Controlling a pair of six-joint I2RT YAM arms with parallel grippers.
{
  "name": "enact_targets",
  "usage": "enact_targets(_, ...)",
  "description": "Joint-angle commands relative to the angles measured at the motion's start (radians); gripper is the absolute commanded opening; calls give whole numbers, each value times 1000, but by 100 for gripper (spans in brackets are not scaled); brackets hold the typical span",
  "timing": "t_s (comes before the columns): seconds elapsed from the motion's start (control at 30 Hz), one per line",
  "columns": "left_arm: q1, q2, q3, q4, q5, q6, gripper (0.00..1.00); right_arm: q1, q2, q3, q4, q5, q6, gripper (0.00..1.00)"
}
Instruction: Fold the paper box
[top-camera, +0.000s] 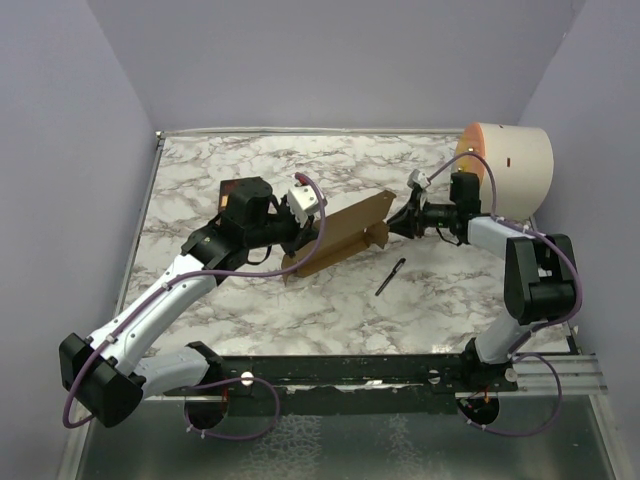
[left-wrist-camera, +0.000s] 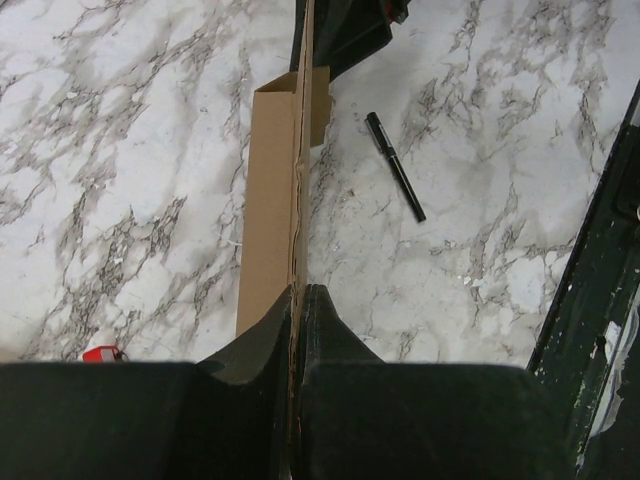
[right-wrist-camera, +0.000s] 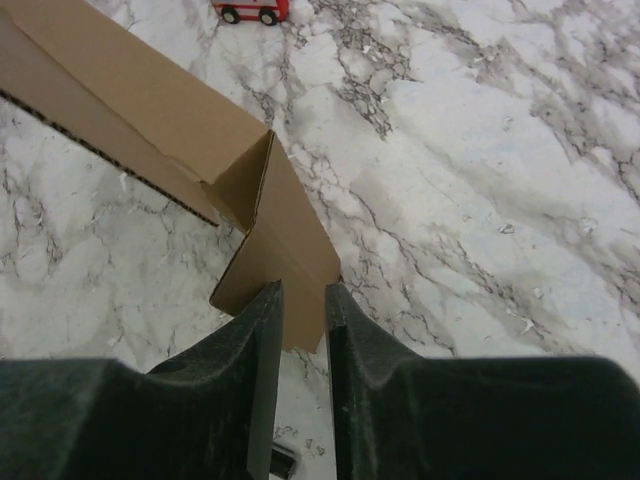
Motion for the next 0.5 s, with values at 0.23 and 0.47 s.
enact_targets(0.23, -3, 16, 15, -26, -1, -9, 0, 34, -14, -37, -2, -47, -44, 34)
enact_targets(0.47, -2, 23, 20, -23, 6, -11, 0, 41, -5, -28, -15, -42, -46, 39)
